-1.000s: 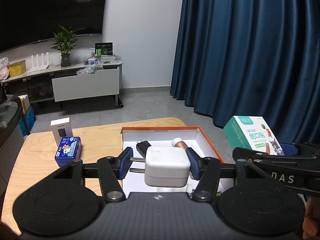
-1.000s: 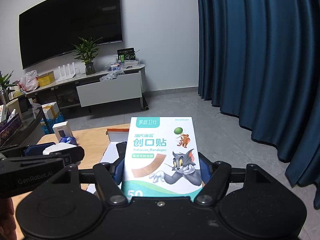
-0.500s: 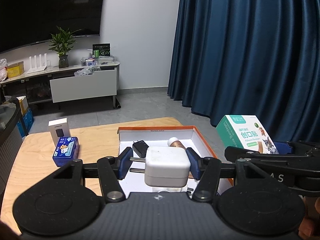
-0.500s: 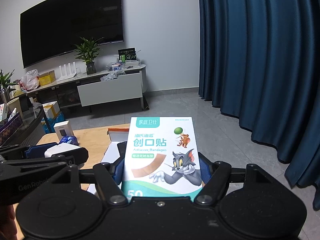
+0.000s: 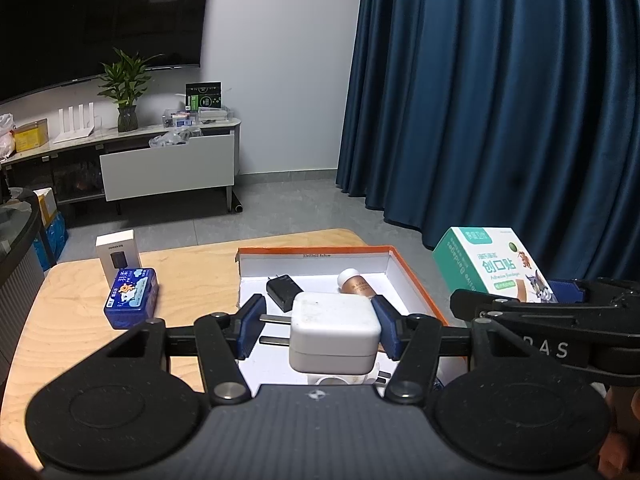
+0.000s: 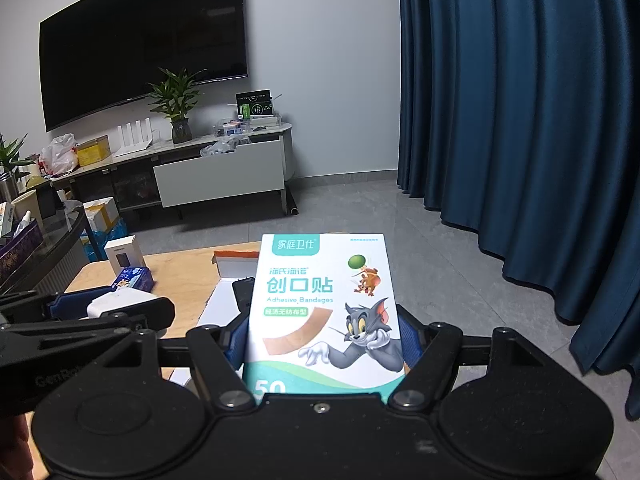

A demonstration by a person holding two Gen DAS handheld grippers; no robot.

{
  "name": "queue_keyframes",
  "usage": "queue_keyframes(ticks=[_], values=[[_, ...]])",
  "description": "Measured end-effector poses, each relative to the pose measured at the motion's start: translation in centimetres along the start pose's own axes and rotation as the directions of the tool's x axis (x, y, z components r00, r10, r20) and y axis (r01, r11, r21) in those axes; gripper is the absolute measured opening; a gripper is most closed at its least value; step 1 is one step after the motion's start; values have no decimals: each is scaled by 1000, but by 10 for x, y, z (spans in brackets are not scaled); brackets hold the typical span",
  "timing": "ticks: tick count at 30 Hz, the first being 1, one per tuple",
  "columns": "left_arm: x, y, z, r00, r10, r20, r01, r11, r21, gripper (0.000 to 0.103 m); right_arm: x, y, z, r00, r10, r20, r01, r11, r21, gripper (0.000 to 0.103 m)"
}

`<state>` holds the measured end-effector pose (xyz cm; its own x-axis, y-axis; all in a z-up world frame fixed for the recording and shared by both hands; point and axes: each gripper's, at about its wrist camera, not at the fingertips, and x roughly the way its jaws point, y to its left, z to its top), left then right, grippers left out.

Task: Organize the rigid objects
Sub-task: 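Hold the charger cube and bandage box above the white box with both grippers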

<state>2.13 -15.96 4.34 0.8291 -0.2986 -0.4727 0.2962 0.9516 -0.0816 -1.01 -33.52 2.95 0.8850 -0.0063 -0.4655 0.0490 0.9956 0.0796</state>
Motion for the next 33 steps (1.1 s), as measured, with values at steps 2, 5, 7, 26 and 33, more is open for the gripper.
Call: queue_keyframes(ticks=[2, 5, 7, 26, 33], values=[[1, 0, 0, 1000, -1, -2, 1, 1000, -1, 58, 0, 0, 0, 1000, 2, -1, -2, 1000, 0, 84], [1, 0, 0, 1000, -2, -2, 2, 1000, -2, 58, 3, -1, -2, 1000, 3, -6, -3, 1000, -2, 84], [1, 0, -1, 1000, -3, -5, 3, 1000, -3, 58, 5, -1, -2, 1000, 3, -9, -3, 1000, -5, 84], [16, 9, -5, 999, 6, -39, -7, 1000, -14, 58, 30, -6, 0, 998, 7, -64, -8, 1000, -4, 84], [32, 16, -4, 998, 13, -61, -14, 1000, -13, 58, 52, -5, -4, 995, 15, -101, -15, 1000, -4, 84]])
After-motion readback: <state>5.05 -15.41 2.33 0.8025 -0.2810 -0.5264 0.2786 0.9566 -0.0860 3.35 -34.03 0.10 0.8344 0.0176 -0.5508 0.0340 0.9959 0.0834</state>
